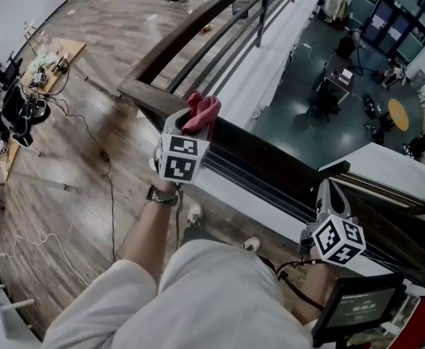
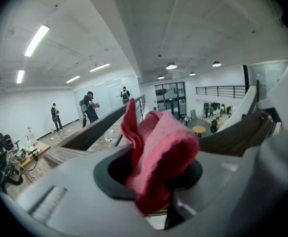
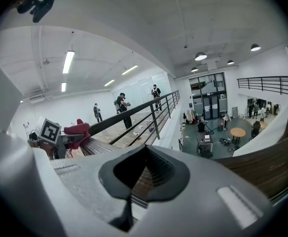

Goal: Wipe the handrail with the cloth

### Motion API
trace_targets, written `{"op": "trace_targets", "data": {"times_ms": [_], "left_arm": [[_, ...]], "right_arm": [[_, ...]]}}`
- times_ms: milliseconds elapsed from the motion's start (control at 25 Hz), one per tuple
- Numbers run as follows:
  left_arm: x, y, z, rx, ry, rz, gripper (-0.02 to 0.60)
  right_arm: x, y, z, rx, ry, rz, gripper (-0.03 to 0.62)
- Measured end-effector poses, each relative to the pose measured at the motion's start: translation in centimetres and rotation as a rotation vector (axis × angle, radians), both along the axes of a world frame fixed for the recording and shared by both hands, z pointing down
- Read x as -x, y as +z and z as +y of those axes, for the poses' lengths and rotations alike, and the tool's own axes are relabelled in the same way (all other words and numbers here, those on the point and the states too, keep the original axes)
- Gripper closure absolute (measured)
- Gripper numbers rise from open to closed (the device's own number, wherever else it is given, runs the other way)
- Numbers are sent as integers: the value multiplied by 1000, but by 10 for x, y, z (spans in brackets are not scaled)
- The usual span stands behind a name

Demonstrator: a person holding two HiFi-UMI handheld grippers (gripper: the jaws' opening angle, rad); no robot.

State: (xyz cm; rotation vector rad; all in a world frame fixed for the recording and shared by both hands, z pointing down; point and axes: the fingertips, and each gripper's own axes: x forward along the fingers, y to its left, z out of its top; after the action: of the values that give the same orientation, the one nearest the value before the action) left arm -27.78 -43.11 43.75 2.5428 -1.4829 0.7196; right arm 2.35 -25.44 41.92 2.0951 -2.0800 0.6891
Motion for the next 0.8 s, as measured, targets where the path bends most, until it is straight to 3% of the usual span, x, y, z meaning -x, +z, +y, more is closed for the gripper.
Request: {"op": "trace_targets", "data": {"times_ms": [240, 560, 800], "left_arm": [[-14, -1, 9, 0, 17, -4, 434], [-39, -4, 21, 9, 58, -9, 434], [-48, -2, 28, 21, 79, -10, 434]], "right_arm": [[2, -1, 2, -18, -16, -30, 591], [7, -1, 0, -8, -46, 61, 591], [9, 0, 1, -10, -58, 50, 591]]}}
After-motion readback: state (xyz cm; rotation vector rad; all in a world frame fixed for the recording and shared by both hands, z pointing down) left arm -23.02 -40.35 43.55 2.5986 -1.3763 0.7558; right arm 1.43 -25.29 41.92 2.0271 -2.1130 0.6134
